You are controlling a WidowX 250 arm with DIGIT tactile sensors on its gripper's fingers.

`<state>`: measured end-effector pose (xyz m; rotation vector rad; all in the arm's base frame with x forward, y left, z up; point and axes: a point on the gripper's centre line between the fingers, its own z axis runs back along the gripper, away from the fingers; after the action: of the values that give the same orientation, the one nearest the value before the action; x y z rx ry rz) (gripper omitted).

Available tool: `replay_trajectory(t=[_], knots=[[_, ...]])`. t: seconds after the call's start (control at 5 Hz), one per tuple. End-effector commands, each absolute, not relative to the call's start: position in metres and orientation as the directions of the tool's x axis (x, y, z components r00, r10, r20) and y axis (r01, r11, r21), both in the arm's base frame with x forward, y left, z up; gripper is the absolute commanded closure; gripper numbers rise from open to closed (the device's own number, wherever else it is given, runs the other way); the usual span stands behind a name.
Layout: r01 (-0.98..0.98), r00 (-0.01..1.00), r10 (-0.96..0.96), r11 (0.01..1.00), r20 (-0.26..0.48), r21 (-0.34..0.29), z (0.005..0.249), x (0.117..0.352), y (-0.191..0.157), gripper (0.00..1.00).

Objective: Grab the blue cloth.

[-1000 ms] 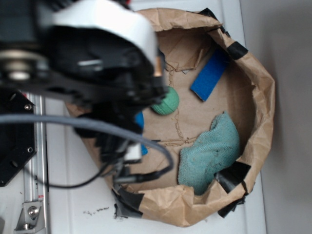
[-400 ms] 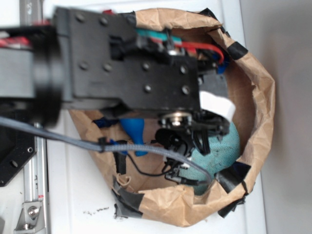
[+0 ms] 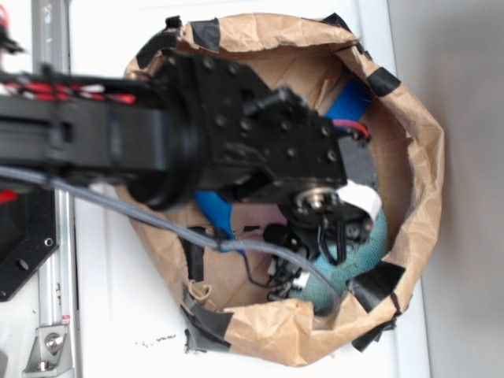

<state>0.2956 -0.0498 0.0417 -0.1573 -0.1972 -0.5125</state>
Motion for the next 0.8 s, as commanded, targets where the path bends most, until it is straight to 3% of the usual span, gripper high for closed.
replay_trajectory(t=[0.0, 0.2, 0.4, 0.6], knots=[[0.733, 0.655, -0.689, 0.679, 0.309, -0.039, 0.043, 0.287, -0.096, 0.0], [0.761, 0.619, -0.74, 0.648, 0.265, 0.034, 0.036, 0.292, -0.106, 0.0], [0.732, 0.65, -0.715, 0.68, 0.255, 0.04, 0.033, 0.301, -0.101, 1.0], [0.697, 0.684, -0.682, 0.716, 0.259, 0.043, 0.038, 0.309, -0.09, 1.0]])
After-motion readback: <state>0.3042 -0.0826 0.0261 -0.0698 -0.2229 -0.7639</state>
